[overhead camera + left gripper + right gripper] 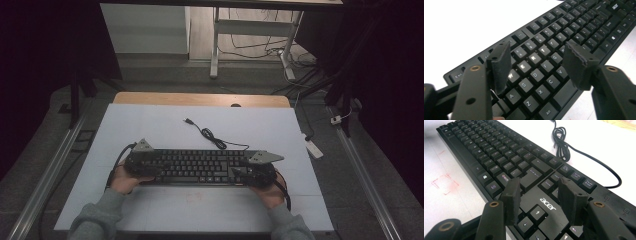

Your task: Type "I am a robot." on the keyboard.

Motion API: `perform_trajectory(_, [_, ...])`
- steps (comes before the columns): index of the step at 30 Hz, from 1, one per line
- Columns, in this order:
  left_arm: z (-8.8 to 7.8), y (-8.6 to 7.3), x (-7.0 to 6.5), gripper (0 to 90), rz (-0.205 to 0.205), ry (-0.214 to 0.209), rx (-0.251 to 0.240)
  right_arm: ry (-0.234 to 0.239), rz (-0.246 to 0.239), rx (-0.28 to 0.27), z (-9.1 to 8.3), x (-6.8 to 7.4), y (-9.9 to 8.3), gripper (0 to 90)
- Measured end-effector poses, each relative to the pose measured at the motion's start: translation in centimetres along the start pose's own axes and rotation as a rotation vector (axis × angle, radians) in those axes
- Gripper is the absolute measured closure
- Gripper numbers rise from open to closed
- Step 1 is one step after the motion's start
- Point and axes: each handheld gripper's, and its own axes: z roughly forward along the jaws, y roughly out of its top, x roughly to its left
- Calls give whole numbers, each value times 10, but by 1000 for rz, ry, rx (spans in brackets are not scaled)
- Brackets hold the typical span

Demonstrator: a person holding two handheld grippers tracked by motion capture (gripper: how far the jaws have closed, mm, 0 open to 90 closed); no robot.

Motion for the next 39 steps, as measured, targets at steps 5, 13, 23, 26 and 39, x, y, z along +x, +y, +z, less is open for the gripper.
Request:
perform_trajectory(5, [3, 1, -6, 551, 12, -24, -11, 0, 2, 1, 0, 0, 0, 529])
perform_trajectory(13, [14, 3, -20, 885, 72, -66, 15, -2, 1, 5, 1, 0, -1, 529])
perform_trajectory(23, [34, 3, -32, 892, 102, -72, 74, -6, -1, 6, 1, -1, 0, 530])
perform_trajectory(26, [36, 3, -33, 892, 100, -71, 80, -4, 0, 4, 1, -1, 0, 529])
perform_trajectory(39, [40, 2, -36, 892, 112, -77, 102, -6, -2, 2, 1, -1, 0, 529])
